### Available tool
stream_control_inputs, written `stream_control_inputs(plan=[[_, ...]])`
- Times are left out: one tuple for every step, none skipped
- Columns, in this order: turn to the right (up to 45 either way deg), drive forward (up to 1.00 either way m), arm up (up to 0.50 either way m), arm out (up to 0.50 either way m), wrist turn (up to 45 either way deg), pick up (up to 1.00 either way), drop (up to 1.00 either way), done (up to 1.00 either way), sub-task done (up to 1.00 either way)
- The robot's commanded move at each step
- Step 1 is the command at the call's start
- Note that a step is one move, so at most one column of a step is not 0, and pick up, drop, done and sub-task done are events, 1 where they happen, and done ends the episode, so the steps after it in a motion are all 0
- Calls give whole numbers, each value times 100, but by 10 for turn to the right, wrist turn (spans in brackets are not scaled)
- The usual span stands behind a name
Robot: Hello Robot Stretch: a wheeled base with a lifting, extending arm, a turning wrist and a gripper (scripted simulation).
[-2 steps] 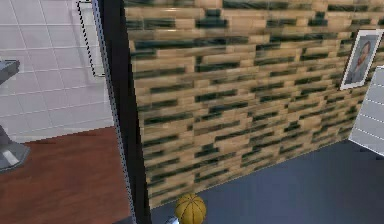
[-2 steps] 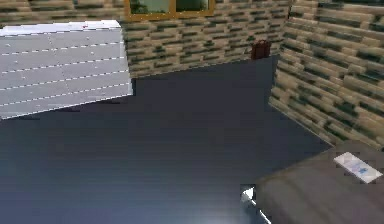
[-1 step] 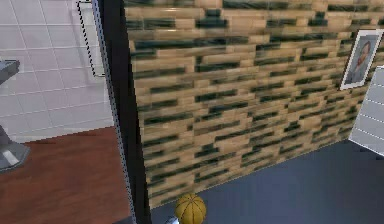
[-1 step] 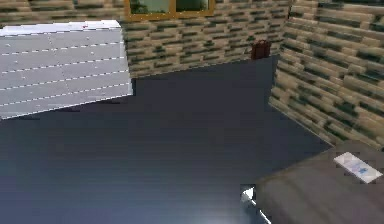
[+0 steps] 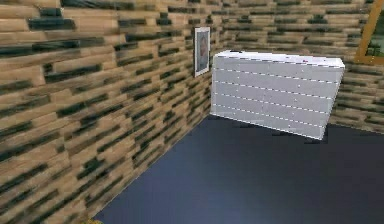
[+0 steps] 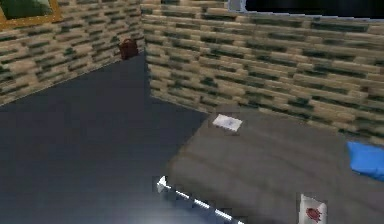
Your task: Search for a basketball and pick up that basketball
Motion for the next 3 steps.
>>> stream_control_inputs(plan=[[0, 25, 0, 0, 0, 0, 0, 0, 0], [-90, 0, 0, 0, 0, 0, 0, 0, 0], [0, 20, 0, 0, 0, 0, 0, 0, 0]])
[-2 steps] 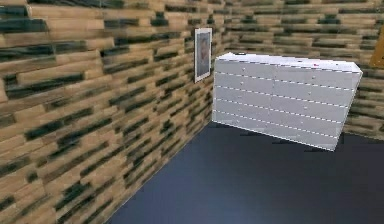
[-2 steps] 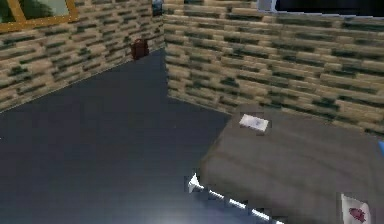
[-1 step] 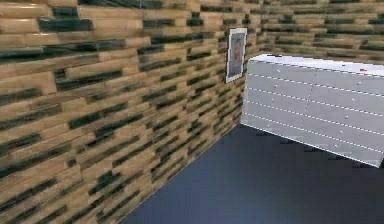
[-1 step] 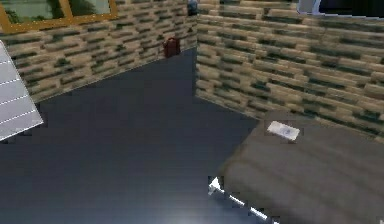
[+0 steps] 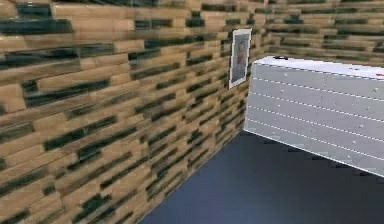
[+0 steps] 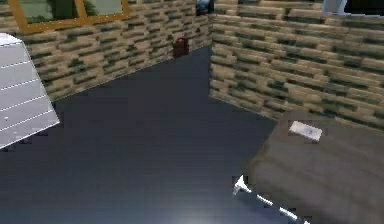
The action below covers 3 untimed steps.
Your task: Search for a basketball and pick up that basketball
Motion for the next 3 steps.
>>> stream_control_inputs(plan=[[-390, 0, 0, 0, 0, 0, 0, 0, 0], [0, 40, 0, 0, 0, 0, 0, 0, 0], [-450, 0, 0, 0, 0, 0, 0, 0, 0]])
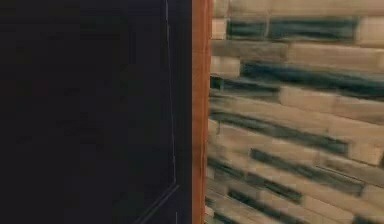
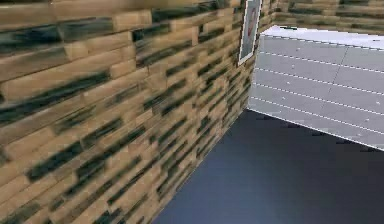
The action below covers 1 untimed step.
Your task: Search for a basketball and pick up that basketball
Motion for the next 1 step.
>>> stream_control_inputs(plan=[[-450, 0, 0, 0, 0, 0, 0, 0, 0]])
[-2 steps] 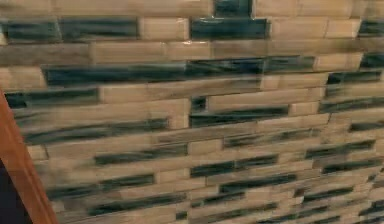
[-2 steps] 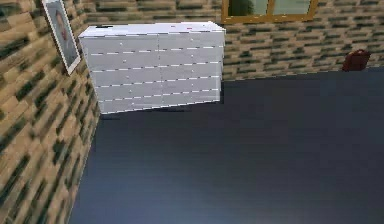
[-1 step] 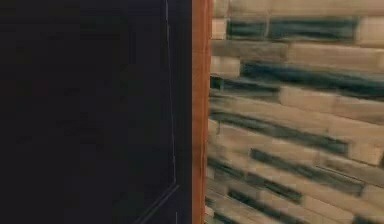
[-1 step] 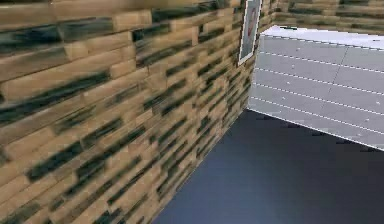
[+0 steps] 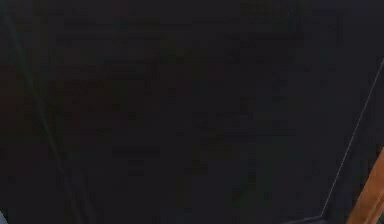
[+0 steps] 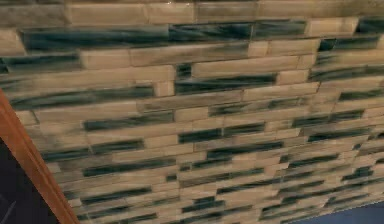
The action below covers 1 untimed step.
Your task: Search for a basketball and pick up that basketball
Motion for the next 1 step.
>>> stream_control_inputs(plan=[[-120, 0, 0, 0, 0, 0, 0, 0, 0]])
